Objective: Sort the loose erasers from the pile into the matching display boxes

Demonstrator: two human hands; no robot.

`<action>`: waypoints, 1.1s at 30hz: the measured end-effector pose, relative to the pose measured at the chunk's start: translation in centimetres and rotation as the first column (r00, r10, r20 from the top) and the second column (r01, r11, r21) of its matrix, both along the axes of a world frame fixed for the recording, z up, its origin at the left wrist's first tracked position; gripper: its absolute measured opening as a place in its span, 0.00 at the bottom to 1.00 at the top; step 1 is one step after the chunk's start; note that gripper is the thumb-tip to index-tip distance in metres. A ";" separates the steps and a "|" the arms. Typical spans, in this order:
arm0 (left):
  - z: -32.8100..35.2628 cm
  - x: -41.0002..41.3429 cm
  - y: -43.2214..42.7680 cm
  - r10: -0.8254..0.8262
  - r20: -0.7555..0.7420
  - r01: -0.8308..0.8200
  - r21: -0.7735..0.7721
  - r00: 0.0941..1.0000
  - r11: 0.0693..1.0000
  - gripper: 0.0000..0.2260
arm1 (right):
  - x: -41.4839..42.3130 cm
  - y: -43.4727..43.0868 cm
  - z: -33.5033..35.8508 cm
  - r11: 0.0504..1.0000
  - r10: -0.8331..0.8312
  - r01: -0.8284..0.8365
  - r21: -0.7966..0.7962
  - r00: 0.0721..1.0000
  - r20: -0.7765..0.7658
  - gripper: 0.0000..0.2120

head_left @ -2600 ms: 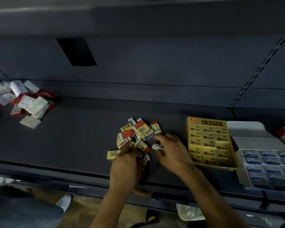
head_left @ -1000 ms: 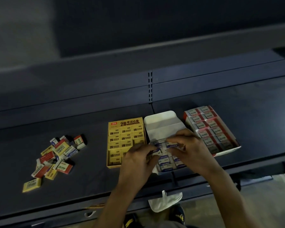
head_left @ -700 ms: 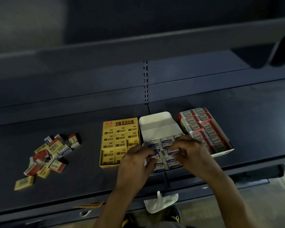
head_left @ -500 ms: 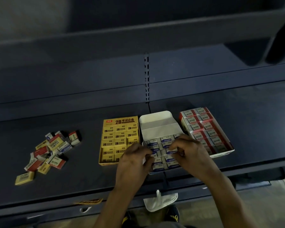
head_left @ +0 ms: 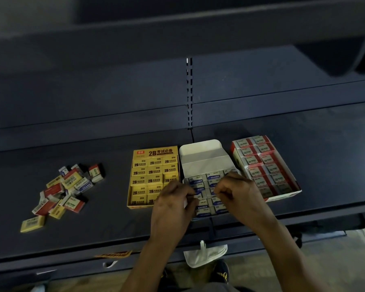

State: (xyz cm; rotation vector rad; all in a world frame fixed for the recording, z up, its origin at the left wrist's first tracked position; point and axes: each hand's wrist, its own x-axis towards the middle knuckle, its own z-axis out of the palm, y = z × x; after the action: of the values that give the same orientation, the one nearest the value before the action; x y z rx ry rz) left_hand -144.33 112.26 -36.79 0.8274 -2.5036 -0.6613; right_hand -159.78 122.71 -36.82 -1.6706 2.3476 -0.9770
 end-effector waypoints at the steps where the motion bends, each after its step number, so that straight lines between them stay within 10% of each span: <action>1: -0.1 0.0 0.0 0.003 -0.005 -0.003 0.007 1.000 1.000 0.11 | 0.0 0.0 0.0 1.000 0.000 0.000 0.002 1.000 -0.001 0.11; 33: 0.3 0.5 -0.1 -0.057 0.107 0.067 -0.087 0.993 0.994 0.13 | 1.5 0.3 0.4 0.997 -0.056 0.052 0.059 0.996 0.075 0.12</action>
State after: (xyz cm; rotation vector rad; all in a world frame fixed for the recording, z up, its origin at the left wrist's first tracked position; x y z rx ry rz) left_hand -143.87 112.16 -36.52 0.7726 -2.6416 -0.5334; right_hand -158.27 123.00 -36.38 -1.5289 2.3590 -0.9551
